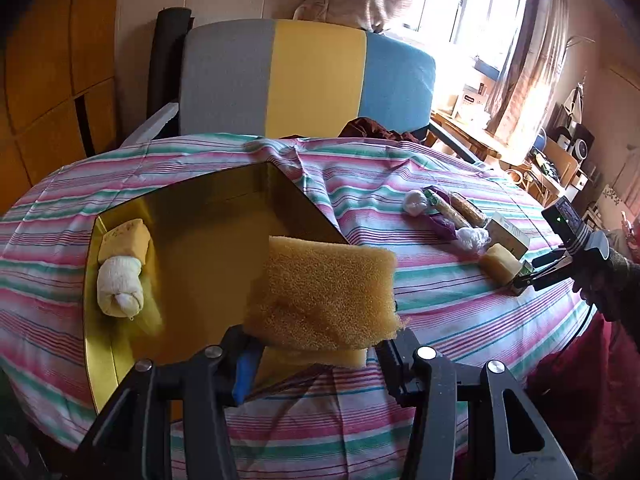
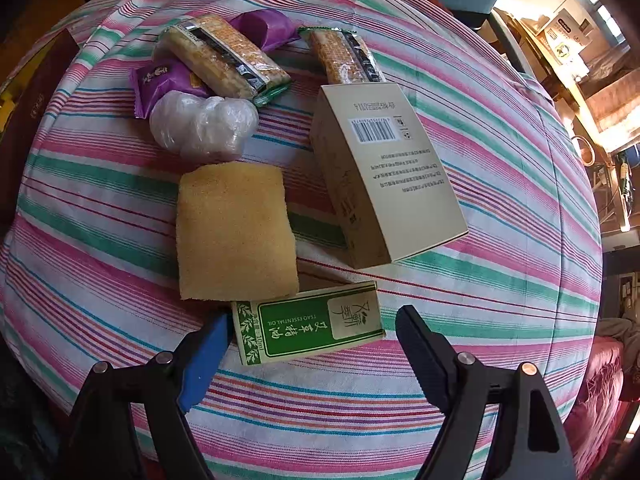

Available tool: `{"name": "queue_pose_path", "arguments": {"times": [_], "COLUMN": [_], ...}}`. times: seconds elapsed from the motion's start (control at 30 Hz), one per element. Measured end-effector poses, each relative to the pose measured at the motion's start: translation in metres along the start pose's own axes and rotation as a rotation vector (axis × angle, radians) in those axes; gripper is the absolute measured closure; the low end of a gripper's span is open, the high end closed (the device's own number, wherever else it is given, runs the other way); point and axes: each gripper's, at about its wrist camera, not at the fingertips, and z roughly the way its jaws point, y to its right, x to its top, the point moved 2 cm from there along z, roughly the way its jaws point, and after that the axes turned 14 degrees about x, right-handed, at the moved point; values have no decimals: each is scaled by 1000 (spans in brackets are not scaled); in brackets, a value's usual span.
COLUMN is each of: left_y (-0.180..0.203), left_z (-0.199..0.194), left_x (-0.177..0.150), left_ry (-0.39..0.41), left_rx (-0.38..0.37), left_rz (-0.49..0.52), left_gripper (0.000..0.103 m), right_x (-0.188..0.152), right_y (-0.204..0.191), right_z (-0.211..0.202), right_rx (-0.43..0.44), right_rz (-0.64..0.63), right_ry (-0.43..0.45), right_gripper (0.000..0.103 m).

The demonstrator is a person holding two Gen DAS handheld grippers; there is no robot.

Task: Organize objects
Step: 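Release the large sponge into the tray while the right tool grasps the green box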

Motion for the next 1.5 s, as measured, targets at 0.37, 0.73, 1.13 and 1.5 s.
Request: {"name": "queue_pose_path", "arguments": {"times": [0.37, 0.73, 1.13, 1.5], "left_y": [-71, -141, -124, -129], "left_z": [-4, -1, 38, 73], "left_x": [-12, -31, -23, -13], "left_ry": [-19, -66, -159, -181], "left_rx": [108, 237, 262, 370], "left_rz": [-151, -298, -214, -176], "left_gripper": [52, 52, 51, 38], "right_x": [-15, 18, 30, 30], "right_y": [12, -116, -196, -195], "right_z": [-45, -76, -14, -15], "right_rx": [-100, 219, 286, 276], "right_rz": [176, 23, -141, -150], "right_ry": [186, 466, 385, 396], "right_gripper": [28, 28, 28, 28]}}
